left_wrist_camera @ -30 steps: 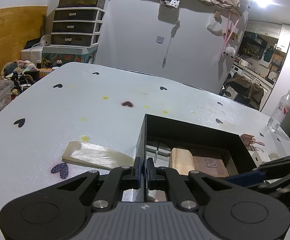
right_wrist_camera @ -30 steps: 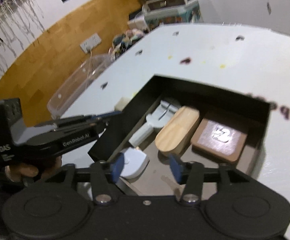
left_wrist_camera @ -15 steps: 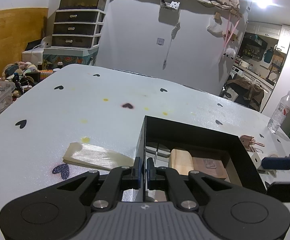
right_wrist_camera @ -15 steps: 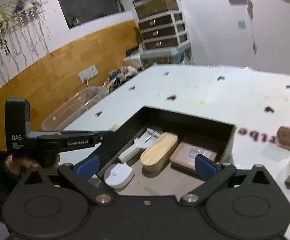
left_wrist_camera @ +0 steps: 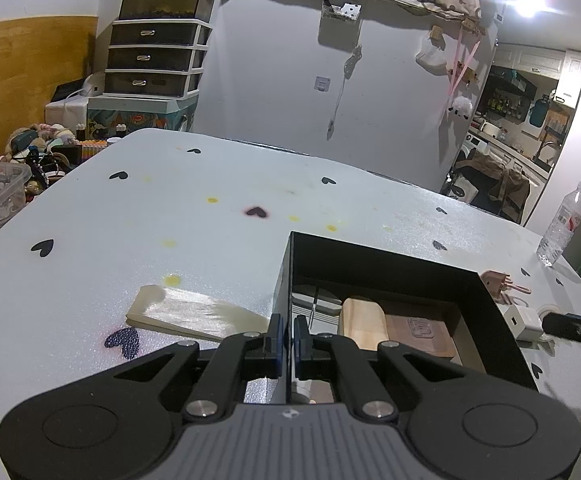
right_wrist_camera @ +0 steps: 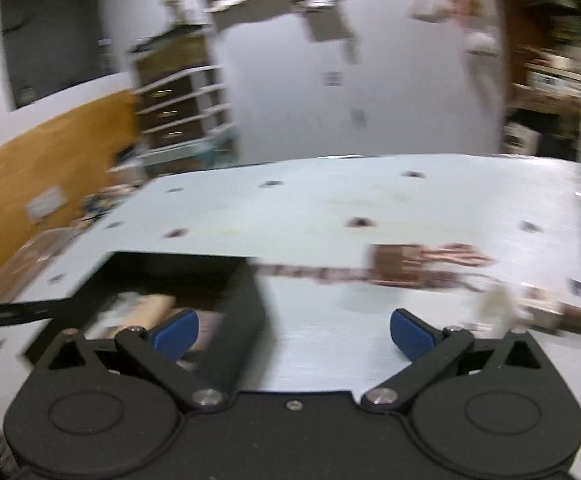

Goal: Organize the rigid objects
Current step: 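Move the right tool to the white cube charger and grasp it, then lower the white charger into the black box beside the tape measure and release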

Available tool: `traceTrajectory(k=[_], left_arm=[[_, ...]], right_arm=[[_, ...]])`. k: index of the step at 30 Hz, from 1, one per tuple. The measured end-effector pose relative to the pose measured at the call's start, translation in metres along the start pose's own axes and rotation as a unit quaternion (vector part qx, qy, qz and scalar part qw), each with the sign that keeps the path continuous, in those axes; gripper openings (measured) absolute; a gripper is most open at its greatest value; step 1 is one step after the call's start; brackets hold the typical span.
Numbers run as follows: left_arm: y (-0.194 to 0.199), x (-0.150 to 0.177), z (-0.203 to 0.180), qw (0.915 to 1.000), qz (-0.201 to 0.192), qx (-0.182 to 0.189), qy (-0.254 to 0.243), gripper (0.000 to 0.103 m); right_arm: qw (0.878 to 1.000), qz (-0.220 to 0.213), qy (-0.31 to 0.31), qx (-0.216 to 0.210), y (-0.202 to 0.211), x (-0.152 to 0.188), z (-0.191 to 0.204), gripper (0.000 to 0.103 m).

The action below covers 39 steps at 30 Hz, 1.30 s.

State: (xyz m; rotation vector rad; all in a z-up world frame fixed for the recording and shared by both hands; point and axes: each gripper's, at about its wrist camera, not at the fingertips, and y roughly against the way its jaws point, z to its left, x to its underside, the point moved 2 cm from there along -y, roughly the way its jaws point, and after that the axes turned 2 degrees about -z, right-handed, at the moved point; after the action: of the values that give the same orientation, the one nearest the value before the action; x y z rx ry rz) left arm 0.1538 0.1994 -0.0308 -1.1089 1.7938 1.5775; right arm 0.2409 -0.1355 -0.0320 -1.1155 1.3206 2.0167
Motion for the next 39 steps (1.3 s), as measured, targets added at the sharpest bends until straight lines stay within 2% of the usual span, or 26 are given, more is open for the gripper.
traceTrajectory(k=[3, 8, 10, 15, 19, 25, 30, 34, 36, 39], left_arm=[[0.000, 0.000, 0.000, 1.0000, 0.000, 0.000, 0.000, 0.004], [0.000, 0.000, 0.000, 1.0000, 0.000, 0.000, 0.001, 0.004], [0.000, 0.000, 0.000, 1.0000, 0.000, 0.000, 0.001, 0.004], [0.001, 0.000, -0.001, 1.0000, 0.000, 0.000, 0.001, 0.004], [0.001, 0.000, 0.000, 1.0000, 0.000, 0.000, 0.001, 0.004], [0.001, 0.000, 0.000, 1.0000, 0.000, 0.000, 0.001, 0.004], [0.000, 0.000, 0.000, 1.0000, 0.000, 0.000, 0.002, 0.004], [-0.001, 0.002, 0.000, 1.0000, 0.000, 0.001, 0.005, 0.004], [-0.001, 0.002, 0.000, 1.0000, -0.001, 0.001, 0.005, 0.004], [-0.001, 0.002, 0.000, 1.0000, -0.001, 0.001, 0.006, 0.004]], right_arm=[[0.998, 0.001, -0.028, 0.050, -0.009, 0.000, -0.025, 0.102], [0.995, 0.018, -0.020, 0.100, -0.031, 0.002, -0.048, 0.088], [0.994, 0.029, -0.015, 0.106, -0.042, 0.002, -0.053, 0.080], [0.991, 0.043, 0.012, 0.130, -0.065, 0.002, -0.052, 0.075], [0.988, 0.055, 0.029, 0.141, -0.074, 0.001, -0.053, 0.054], [0.989, 0.057, 0.035, 0.135, -0.072, 0.000, -0.054, 0.053], [0.995, 0.042, 0.047, 0.083, -0.055, -0.011, -0.037, 0.053], [0.996, 0.019, 0.089, -0.004, -0.029, -0.030, 0.001, 0.053], [0.991, 0.015, 0.113, -0.068, -0.017, -0.038, 0.026, 0.053], [0.975, 0.022, 0.161, -0.152, -0.006, -0.043, 0.062, 0.053]])
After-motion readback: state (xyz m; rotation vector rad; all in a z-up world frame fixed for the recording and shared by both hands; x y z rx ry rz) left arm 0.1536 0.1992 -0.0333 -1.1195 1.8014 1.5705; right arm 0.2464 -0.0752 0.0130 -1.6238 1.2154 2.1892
